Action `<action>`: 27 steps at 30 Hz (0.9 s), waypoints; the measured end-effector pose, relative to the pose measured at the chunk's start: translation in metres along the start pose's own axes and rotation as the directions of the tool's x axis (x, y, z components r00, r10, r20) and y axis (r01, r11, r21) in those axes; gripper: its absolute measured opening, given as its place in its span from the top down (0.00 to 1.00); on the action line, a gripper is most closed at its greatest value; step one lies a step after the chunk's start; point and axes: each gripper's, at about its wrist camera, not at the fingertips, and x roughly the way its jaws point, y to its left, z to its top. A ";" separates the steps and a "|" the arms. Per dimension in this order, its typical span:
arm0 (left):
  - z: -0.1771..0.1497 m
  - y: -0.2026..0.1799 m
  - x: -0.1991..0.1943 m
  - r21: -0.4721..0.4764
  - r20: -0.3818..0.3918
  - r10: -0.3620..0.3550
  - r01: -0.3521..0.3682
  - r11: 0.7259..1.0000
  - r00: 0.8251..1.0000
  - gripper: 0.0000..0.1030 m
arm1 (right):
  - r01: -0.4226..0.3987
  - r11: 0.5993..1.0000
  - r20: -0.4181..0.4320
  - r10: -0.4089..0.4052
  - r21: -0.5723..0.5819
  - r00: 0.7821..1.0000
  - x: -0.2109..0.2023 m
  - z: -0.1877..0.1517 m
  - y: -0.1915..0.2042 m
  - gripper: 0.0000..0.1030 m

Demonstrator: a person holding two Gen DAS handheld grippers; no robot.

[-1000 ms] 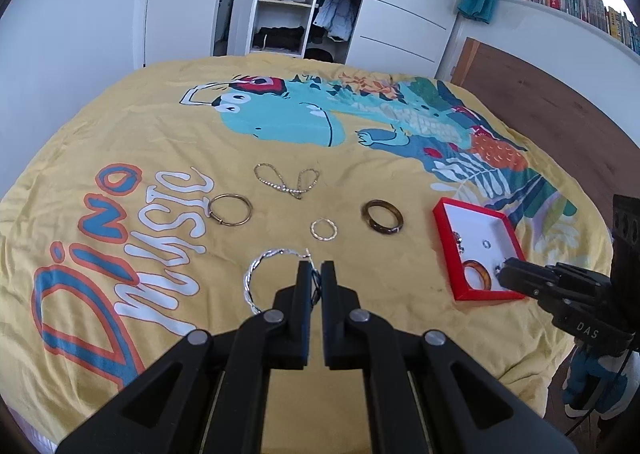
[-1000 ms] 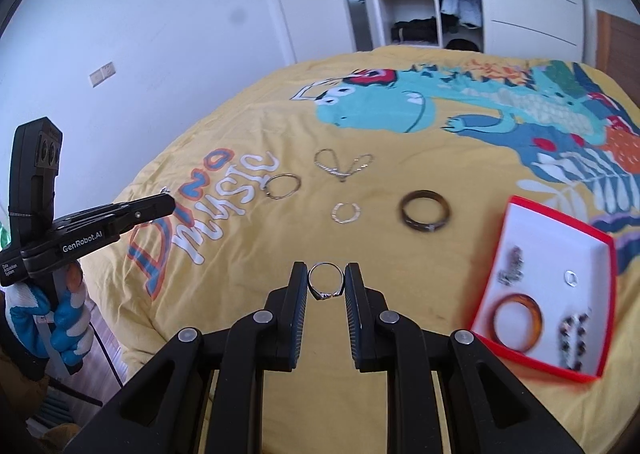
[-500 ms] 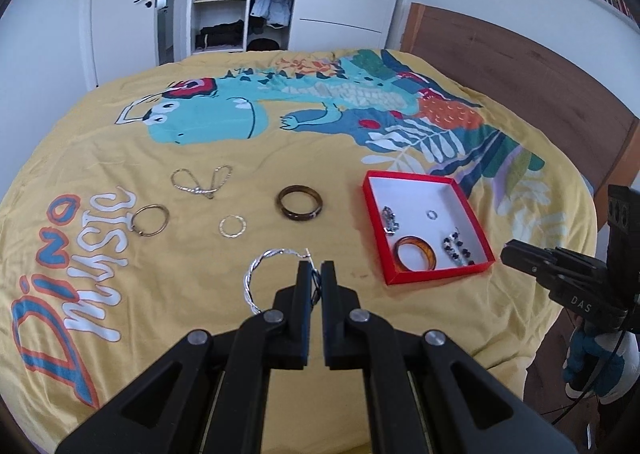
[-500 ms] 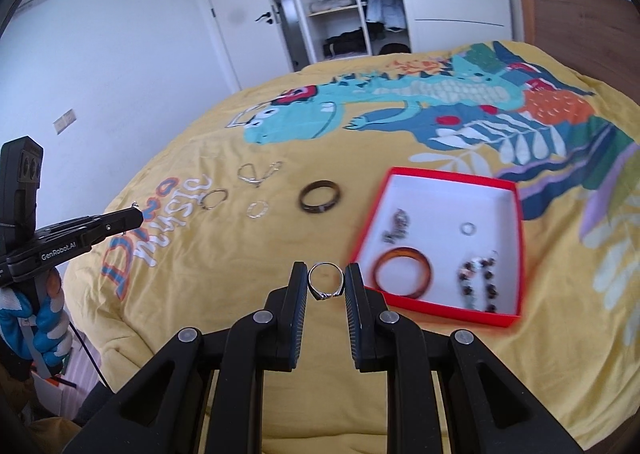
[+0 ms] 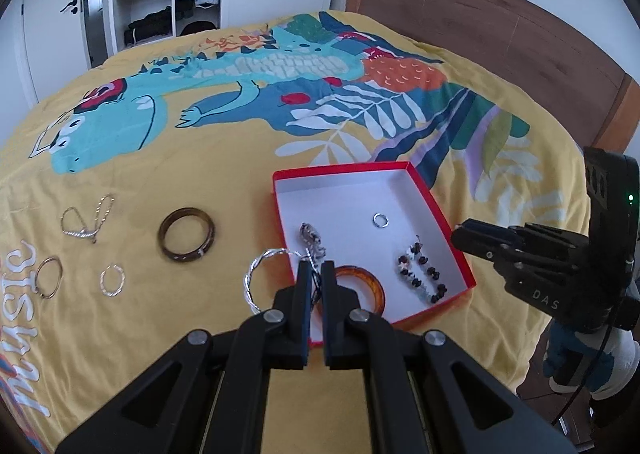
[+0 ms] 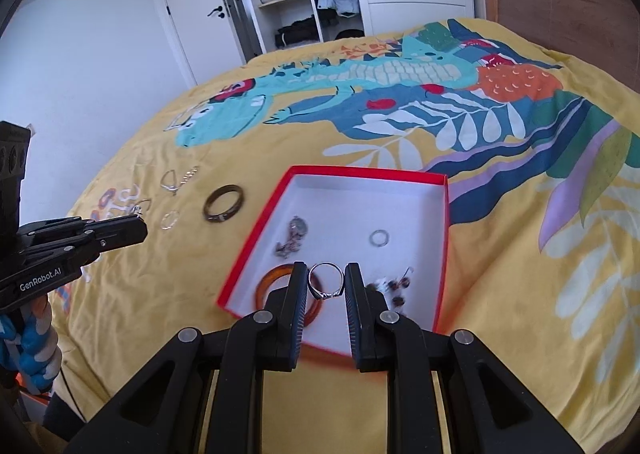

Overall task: Organize jewelry
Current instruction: 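Carry the twisted hoop and silver ring with both tools over the red box, then open both tools to drop the hoop and ring into the box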

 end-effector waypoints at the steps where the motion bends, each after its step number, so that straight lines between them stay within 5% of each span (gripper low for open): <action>1: 0.007 -0.003 0.012 0.005 -0.006 -0.005 0.005 1.000 1.000 0.97 | 0.002 1.000 -0.005 -0.002 0.000 1.000 0.008 0.005 -0.005 0.82; 7: 0.042 -0.018 0.084 0.012 -0.048 -0.014 0.015 1.000 0.999 0.97 | 0.009 0.999 -0.051 -0.011 -0.037 0.999 0.063 0.033 -0.023 0.82; 15: 0.051 -0.016 0.154 0.025 -0.111 0.021 -0.019 1.000 0.994 0.96 | 0.022 0.992 -0.156 -0.042 -0.123 0.987 0.126 0.054 -0.044 0.82; 27: 0.042 0.005 0.195 -0.041 -0.187 0.011 -0.019 0.999 0.982 0.96 | 0.023 0.963 -0.249 -0.092 -0.267 0.964 0.167 0.061 -0.045 0.81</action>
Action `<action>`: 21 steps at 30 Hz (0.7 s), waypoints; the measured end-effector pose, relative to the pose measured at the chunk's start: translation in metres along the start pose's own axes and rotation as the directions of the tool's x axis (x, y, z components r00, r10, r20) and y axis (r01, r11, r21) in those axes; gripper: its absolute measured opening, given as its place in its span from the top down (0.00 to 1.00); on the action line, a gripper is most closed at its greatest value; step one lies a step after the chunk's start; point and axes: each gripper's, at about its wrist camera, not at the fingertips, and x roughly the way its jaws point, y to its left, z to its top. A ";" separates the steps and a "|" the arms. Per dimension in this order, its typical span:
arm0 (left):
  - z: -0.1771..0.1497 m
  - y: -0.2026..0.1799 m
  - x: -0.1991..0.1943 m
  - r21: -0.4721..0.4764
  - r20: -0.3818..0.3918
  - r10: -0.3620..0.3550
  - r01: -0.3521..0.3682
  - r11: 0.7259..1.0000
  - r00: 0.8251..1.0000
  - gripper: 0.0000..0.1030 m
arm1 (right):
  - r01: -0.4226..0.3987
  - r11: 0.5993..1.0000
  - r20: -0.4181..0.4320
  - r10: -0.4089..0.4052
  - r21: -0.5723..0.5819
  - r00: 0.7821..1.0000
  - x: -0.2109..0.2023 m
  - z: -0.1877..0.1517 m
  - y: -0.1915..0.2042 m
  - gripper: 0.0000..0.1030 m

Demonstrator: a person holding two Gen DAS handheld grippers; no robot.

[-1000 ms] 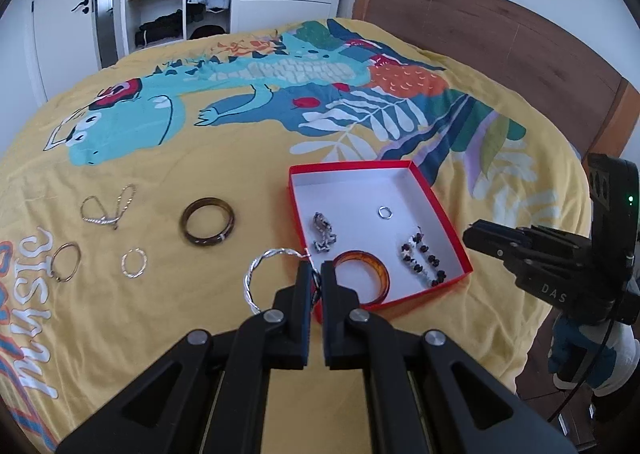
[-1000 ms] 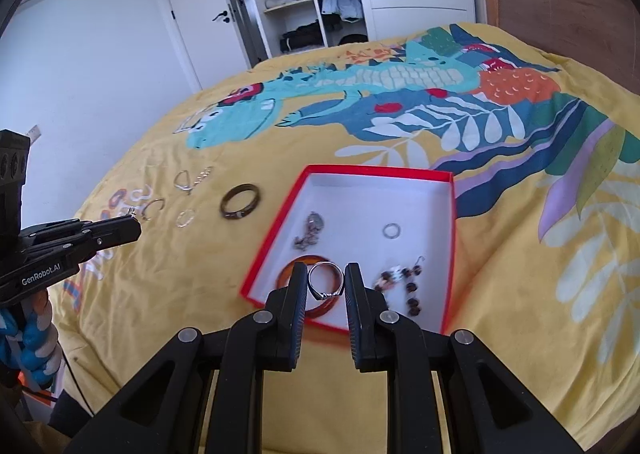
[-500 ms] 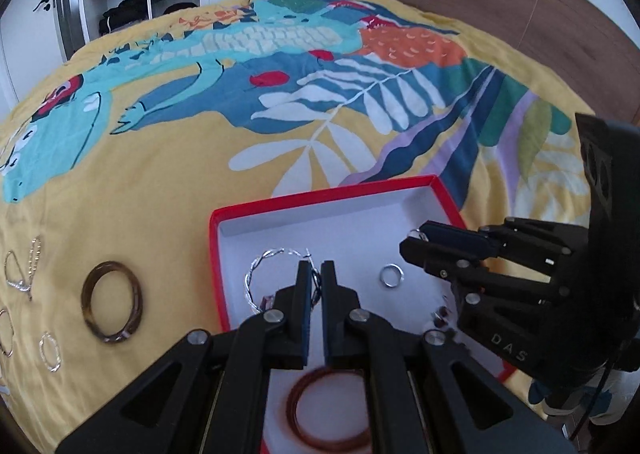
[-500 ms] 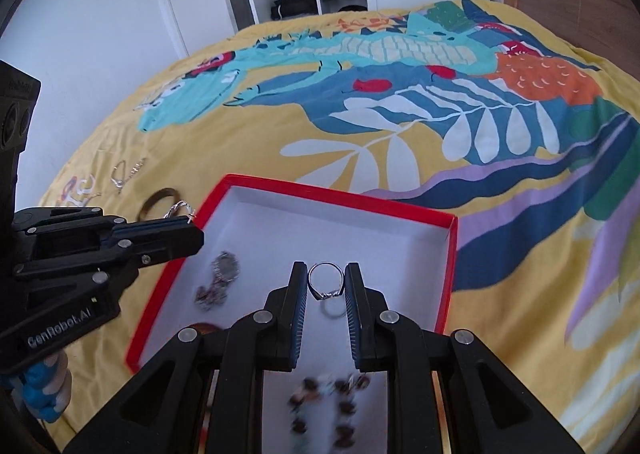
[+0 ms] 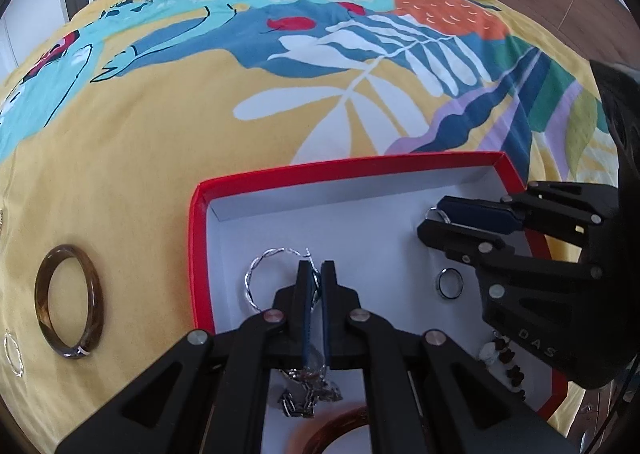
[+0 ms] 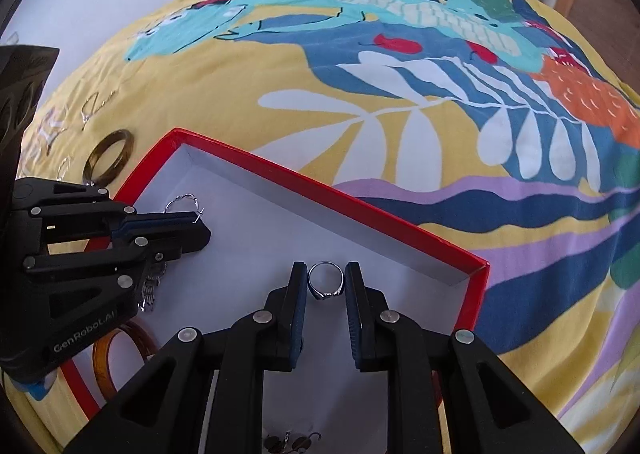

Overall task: Organize jewelry
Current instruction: 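Open both tools to drop the hoop and ring into the box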

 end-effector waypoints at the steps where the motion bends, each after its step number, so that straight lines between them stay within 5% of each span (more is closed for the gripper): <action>1: 0.000 0.000 0.000 0.001 -0.002 0.002 -0.002 1.000 1.000 0.96 | 0.003 1.000 -0.005 -0.003 -0.010 1.000 0.001 0.001 0.001 0.81; 14: 0.000 -0.001 -0.002 -0.005 -0.010 0.001 -0.001 1.000 1.000 0.95 | 0.047 0.998 -0.033 -0.049 -0.051 0.998 -0.003 0.001 0.006 0.76; 21: 0.000 -0.008 -0.031 0.006 0.048 -0.011 0.011 1.000 0.999 0.94 | 0.069 0.998 0.007 -0.069 -0.001 0.998 -0.042 -0.017 0.003 0.73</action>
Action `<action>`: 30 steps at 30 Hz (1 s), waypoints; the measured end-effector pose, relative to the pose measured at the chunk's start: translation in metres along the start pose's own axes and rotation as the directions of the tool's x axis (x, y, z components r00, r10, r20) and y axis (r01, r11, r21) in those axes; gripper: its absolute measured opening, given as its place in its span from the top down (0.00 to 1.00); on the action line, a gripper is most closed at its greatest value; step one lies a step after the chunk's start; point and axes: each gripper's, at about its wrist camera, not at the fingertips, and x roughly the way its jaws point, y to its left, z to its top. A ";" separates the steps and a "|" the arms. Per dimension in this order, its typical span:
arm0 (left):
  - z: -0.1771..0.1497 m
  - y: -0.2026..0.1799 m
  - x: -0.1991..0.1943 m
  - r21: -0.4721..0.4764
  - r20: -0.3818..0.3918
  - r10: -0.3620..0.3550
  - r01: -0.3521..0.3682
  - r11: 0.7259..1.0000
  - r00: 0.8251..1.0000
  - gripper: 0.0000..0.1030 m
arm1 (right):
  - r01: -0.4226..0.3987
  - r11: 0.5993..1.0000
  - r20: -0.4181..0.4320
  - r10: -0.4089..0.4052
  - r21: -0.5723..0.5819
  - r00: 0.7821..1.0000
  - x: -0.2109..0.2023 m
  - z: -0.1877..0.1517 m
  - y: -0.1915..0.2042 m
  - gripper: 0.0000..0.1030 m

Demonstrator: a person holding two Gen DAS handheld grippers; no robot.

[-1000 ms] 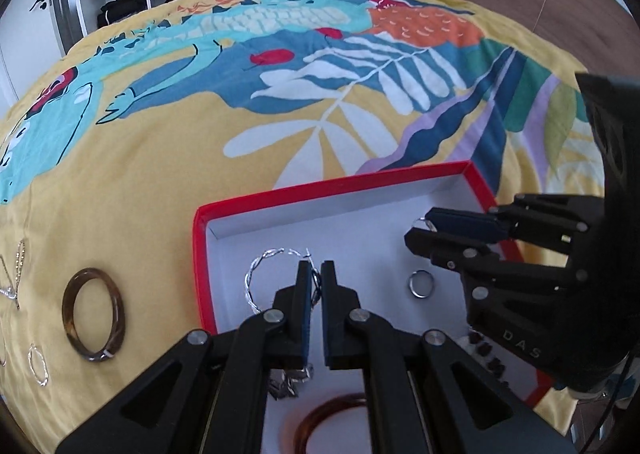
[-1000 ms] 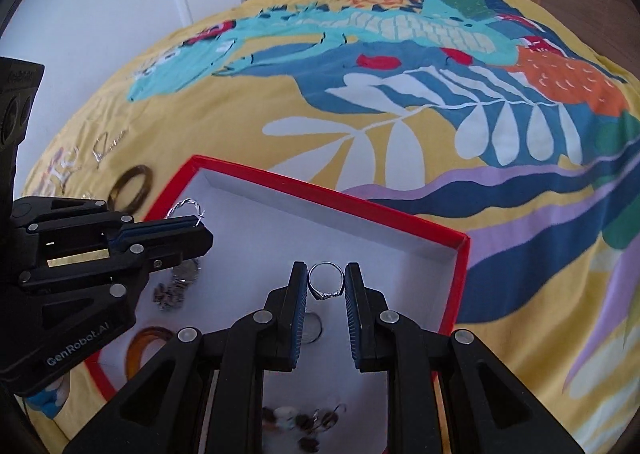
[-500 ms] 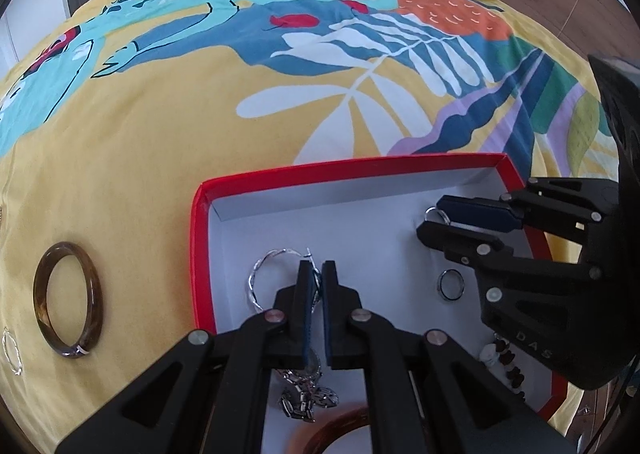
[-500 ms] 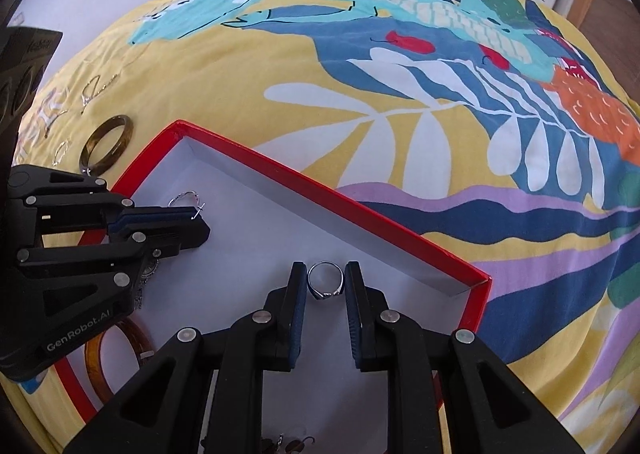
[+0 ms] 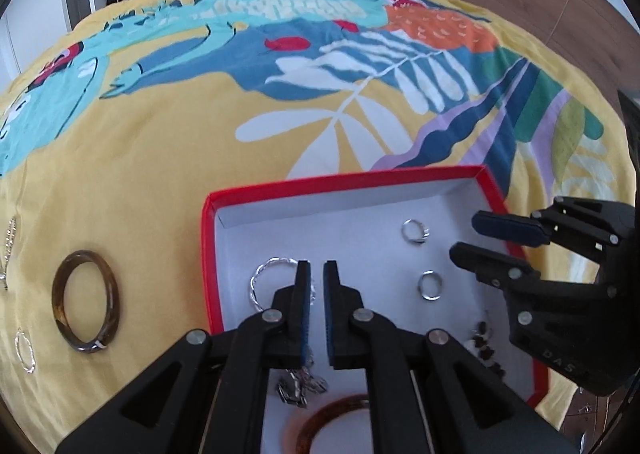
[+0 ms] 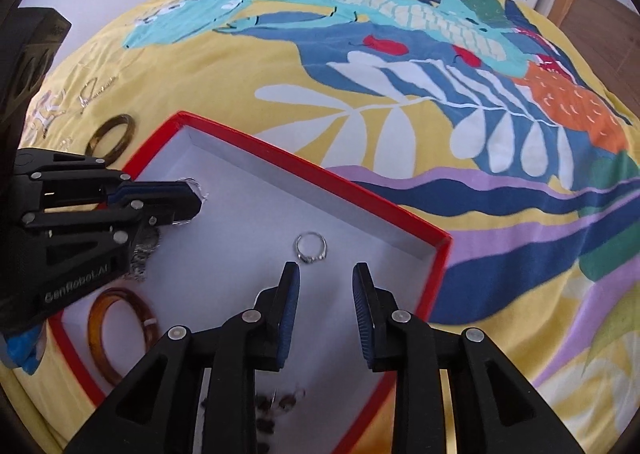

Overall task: Organize jewelry
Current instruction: 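Open both tools to drop the hoop and ring into the box, then withdraw both tools from the box toward the remaining jewelry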

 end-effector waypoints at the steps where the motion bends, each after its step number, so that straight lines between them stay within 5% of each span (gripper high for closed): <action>1: 0.000 -0.003 -0.009 0.008 0.012 -0.011 0.011 1.000 1.000 0.94 | 0.001 1.000 0.015 -0.001 0.008 1.000 -0.010 -0.003 0.000 0.73; 4: -0.001 -0.018 -0.039 0.049 0.050 -0.021 0.019 0.999 0.999 0.92 | -0.014 0.999 0.062 0.011 0.043 0.998 -0.041 -0.010 0.003 0.72; 8: -0.008 -0.032 -0.083 0.081 0.100 -0.013 0.005 0.997 0.995 0.78 | -0.037 0.997 0.117 0.028 0.073 0.993 -0.082 -0.019 0.013 0.68; 17: -0.048 -0.038 -0.173 0.065 0.180 0.086 -0.099 0.993 0.980 0.76 | -0.082 0.990 0.215 0.056 0.116 0.975 -0.166 -0.051 0.052 0.64; 30: -0.111 -0.034 -0.266 0.046 0.254 0.156 -0.173 0.984 0.955 0.66 | -0.108 0.987 0.270 0.072 0.121 0.960 -0.230 -0.100 0.104 0.64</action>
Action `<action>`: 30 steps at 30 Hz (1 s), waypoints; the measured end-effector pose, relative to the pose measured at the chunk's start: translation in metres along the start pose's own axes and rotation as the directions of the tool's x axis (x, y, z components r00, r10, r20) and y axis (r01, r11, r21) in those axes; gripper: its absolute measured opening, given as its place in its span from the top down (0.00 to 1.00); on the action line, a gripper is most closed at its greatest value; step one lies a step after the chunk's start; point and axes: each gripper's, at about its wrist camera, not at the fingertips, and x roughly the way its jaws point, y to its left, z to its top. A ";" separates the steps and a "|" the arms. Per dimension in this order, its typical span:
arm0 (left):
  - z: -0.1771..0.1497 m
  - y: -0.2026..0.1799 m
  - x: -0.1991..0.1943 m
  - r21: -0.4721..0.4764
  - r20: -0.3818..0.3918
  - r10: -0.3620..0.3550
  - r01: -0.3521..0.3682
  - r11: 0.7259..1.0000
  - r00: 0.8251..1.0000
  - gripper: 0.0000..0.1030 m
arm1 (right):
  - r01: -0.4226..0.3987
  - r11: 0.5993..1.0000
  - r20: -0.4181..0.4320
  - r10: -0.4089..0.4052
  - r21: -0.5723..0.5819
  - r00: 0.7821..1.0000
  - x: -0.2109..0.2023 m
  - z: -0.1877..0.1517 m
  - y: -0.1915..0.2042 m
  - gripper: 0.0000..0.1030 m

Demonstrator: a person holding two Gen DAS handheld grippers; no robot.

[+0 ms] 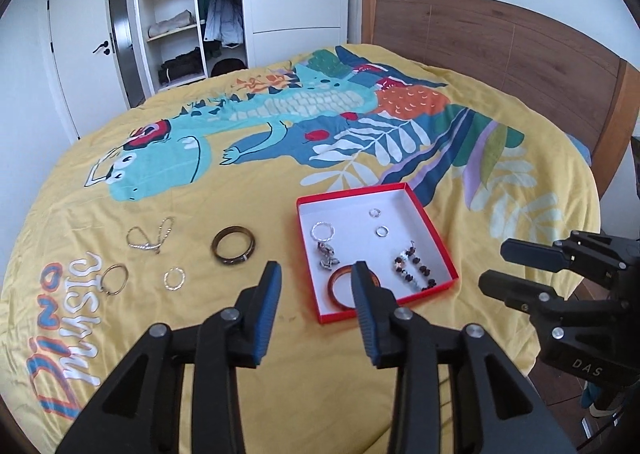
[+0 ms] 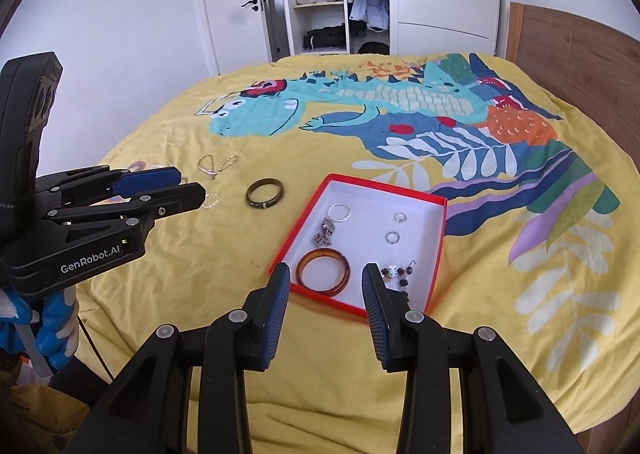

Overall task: Organize jewelry
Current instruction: 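Withdraw both tools from the box toward the remaining jewelry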

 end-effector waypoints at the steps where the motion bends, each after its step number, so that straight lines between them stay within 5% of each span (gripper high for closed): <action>1: -0.002 0.001 -0.005 0.001 0.004 0.008 -0.008 1.000 1.000 0.66 | -0.002 1.000 0.003 0.002 -0.002 1.000 -0.004 -0.002 0.003 0.64; 7: -0.017 0.008 -0.032 0.003 0.016 0.029 -0.029 1.000 0.999 0.65 | -0.013 1.000 0.020 0.013 -0.010 1.000 -0.020 -0.013 0.020 0.64; 14: -0.032 0.016 -0.055 -0.007 0.021 0.039 -0.039 0.999 0.999 0.53 | -0.023 1.000 0.028 0.023 -0.004 0.999 -0.029 -0.024 0.036 0.61; 30: -0.076 0.056 -0.091 -0.066 0.009 0.074 -0.073 0.995 0.997 0.52 | -0.045 0.997 0.041 0.048 -0.061 0.998 -0.052 -0.035 0.084 0.58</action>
